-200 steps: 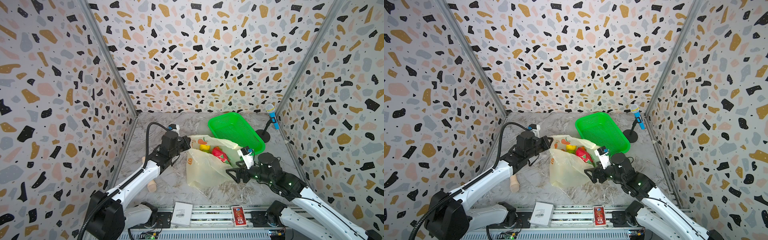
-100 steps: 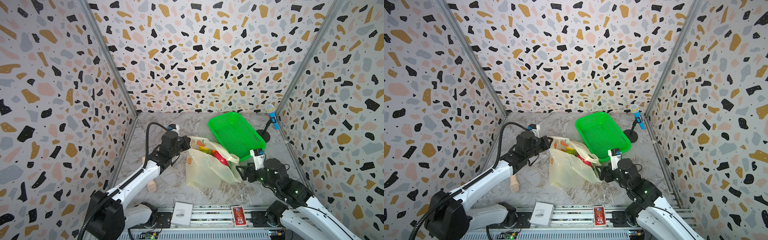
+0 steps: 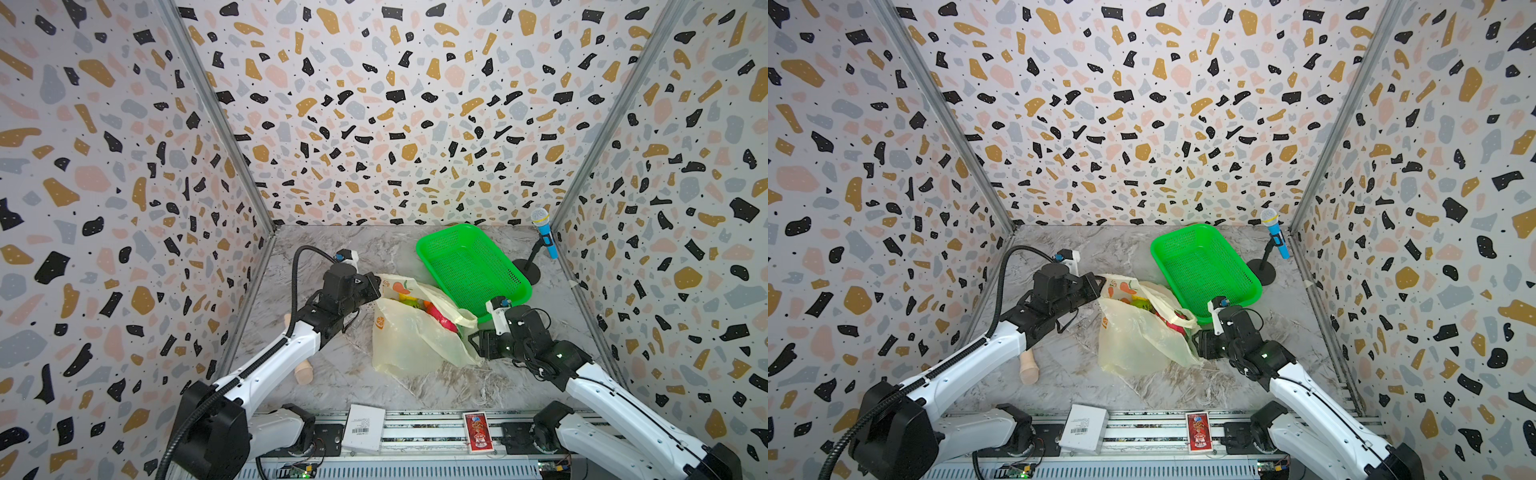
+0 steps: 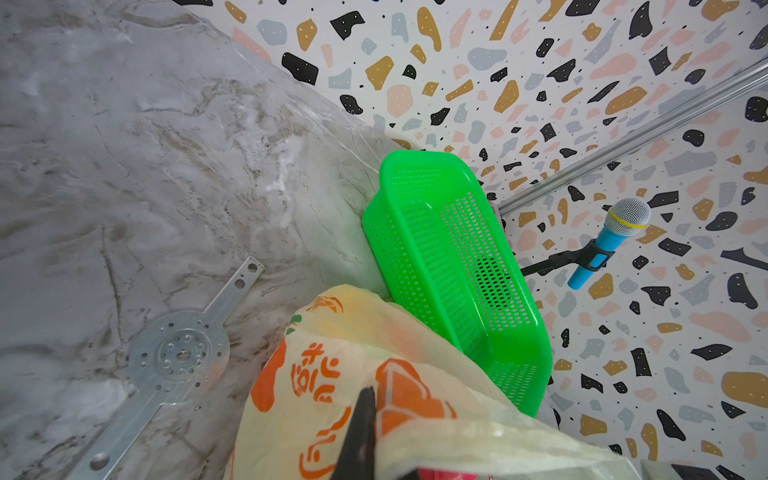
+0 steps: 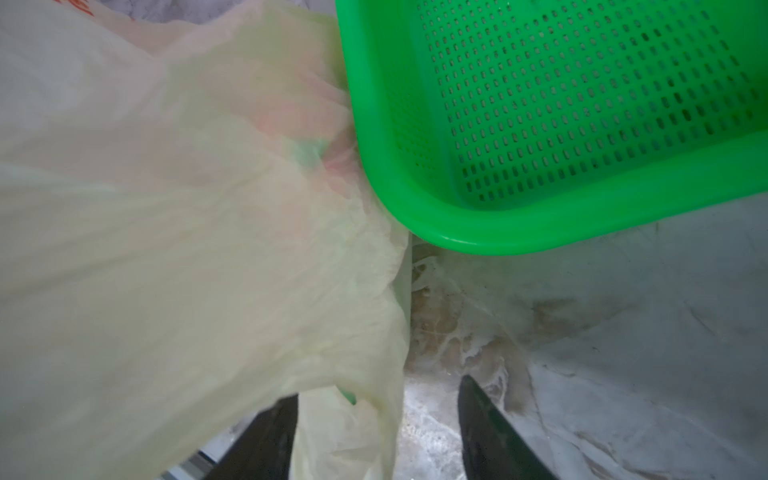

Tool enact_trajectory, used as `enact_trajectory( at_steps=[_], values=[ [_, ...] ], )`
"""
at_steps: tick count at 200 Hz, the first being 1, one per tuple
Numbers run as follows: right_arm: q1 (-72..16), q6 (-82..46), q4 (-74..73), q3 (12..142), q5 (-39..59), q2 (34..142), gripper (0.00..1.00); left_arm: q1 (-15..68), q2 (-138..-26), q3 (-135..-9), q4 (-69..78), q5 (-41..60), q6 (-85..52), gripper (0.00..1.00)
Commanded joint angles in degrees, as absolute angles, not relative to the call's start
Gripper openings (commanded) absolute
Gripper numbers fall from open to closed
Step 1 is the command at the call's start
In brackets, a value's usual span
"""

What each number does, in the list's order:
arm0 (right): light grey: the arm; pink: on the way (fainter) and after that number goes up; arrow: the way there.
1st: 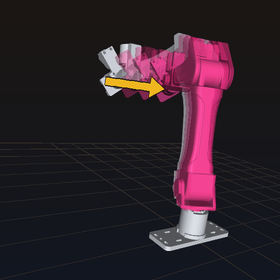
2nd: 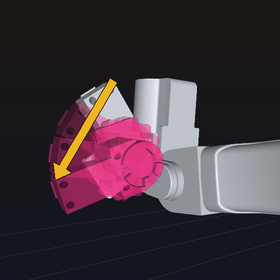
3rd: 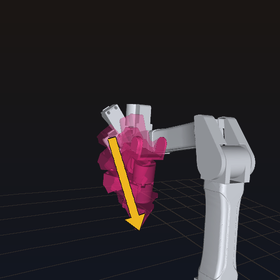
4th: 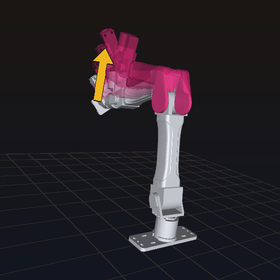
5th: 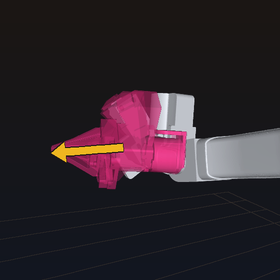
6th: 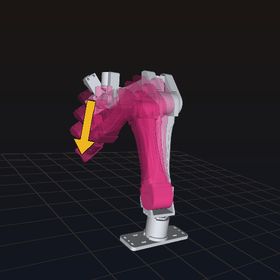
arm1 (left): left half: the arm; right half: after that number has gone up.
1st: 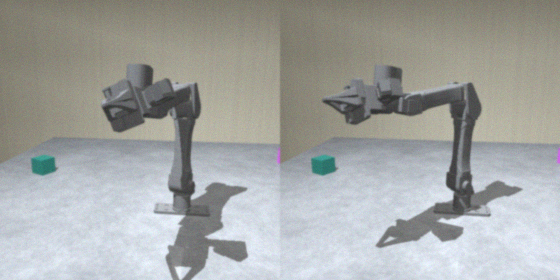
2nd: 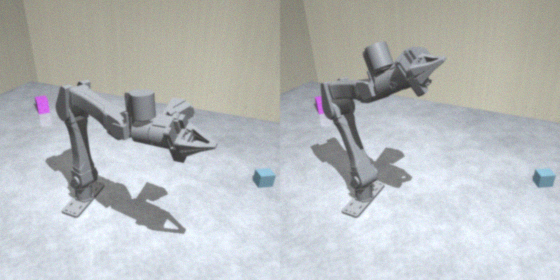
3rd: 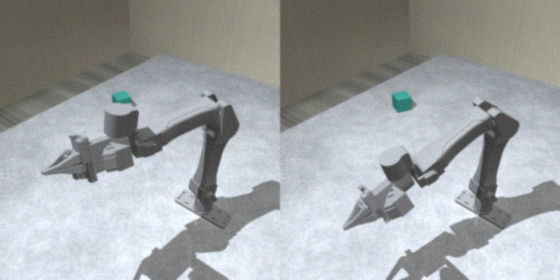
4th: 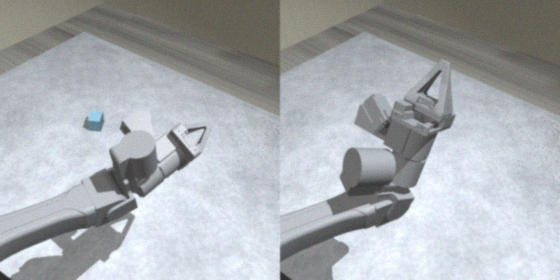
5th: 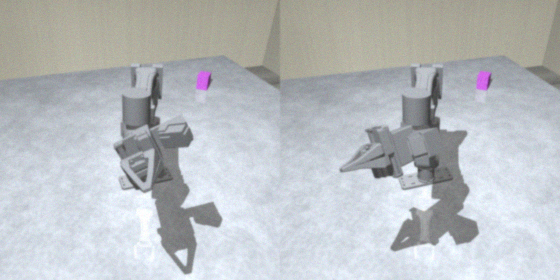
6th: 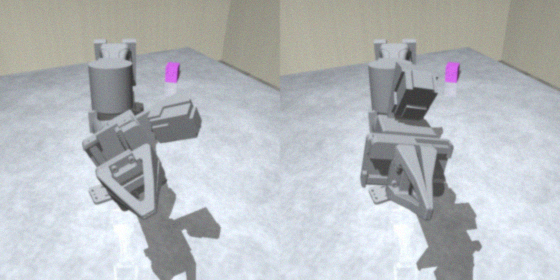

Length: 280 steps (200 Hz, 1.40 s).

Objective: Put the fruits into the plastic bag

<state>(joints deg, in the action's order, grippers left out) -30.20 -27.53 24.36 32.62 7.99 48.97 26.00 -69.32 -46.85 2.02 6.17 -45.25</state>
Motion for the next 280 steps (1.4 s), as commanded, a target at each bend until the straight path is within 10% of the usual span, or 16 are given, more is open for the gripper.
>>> enact_trajectory(
  at_steps=[1, 100, 135, 280],
  values=[
    [-26.61, -26.66, 21.88, 31.19, 13.64, 50.39, 0.42, 26.02, -68.21, -46.41, 4.57, 6.68, -45.44, 0.00],
    [-24.08, -23.64, 14.67, 29.08, 25.84, 56.81, 0.34, 26.02, -68.69, -46.64, 4.57, 6.77, -45.27, 0.00],
    [-23.38, -23.58, 14.61, 28.92, 24.63, 56.16, 0.00, 26.02, -68.55, -46.67, 4.50, 6.86, -45.38, 0.00],
    [-28.07, -23.87, 5.66, 71.54, 36.68, 77.53, 0.00, 25.16, -66.06, -49.49, 3.91, 7.47, -43.81, 0.00]
  ],
)
